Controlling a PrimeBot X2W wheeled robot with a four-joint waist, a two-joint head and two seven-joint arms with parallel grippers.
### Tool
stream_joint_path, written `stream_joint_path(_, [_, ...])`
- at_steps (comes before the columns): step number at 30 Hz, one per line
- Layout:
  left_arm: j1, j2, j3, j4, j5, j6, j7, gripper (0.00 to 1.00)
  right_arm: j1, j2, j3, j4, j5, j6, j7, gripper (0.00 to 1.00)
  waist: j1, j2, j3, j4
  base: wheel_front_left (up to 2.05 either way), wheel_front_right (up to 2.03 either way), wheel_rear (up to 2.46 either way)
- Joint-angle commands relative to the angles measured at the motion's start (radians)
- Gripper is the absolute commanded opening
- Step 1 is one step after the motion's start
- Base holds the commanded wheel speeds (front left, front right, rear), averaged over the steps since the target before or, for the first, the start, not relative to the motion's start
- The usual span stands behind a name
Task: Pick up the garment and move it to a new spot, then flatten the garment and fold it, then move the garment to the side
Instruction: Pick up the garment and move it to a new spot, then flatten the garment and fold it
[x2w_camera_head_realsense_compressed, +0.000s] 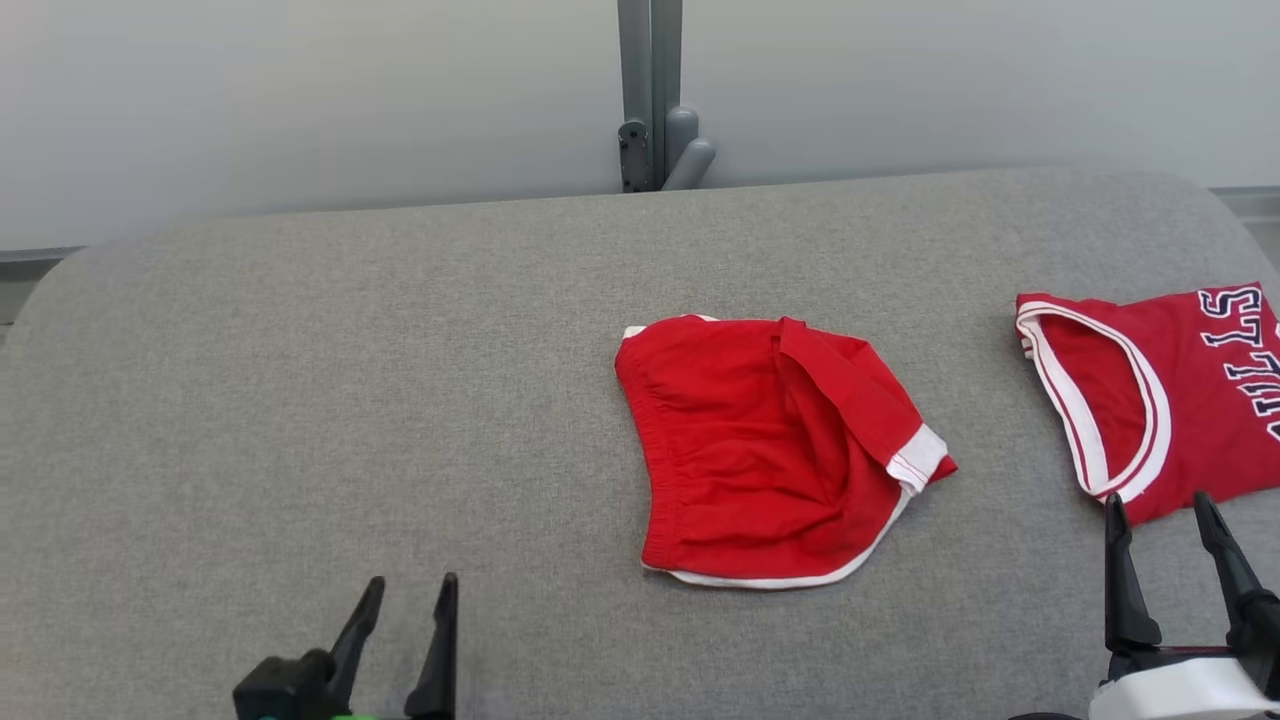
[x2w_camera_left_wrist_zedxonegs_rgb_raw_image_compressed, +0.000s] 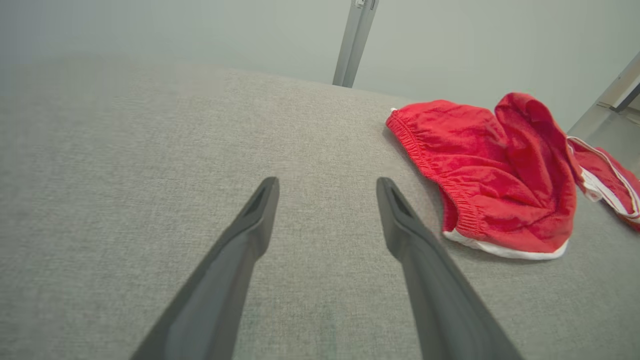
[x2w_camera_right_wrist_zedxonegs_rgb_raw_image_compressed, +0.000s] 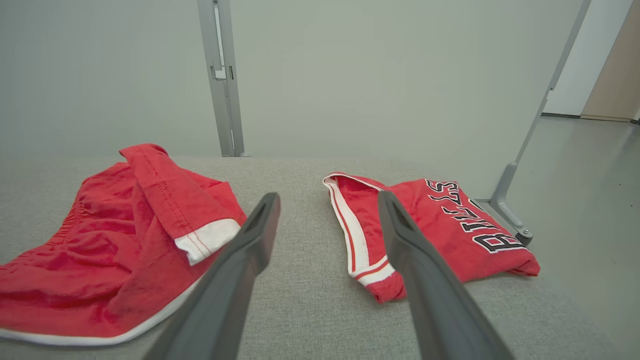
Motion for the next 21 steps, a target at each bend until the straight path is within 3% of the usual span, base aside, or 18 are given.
stream_joint_path(1, [0.031,0.009,0.038,-0.008,0.026,-0.003,-0.004,1.00,0.015,-0.003,-0.002,0.004,-0.009,-0.002,-0.003,1.00,0.0001,0.0000,-0.021,0.022,0.00,0.00,0.00])
stream_joint_path(11, [0.151,-0.039,0.248,-0.029,0.160,-0.100,-0.004,1.00,0.032,-0.003,0.002,0.053,-0.028,-0.002,-0.003,1.00,0.0001,0.0000,-0.041,0.078,0.00,0.00,0.00])
stream_joint_path(21, [0.158,-0.113,0.347,-0.019,0.253,-0.187,-0.004,1.00,0.006,-0.003,0.033,0.085,-0.036,-0.002,-0.003,1.00,0.0001,0.0000,-0.034,0.093,0.00,0.00,0.00])
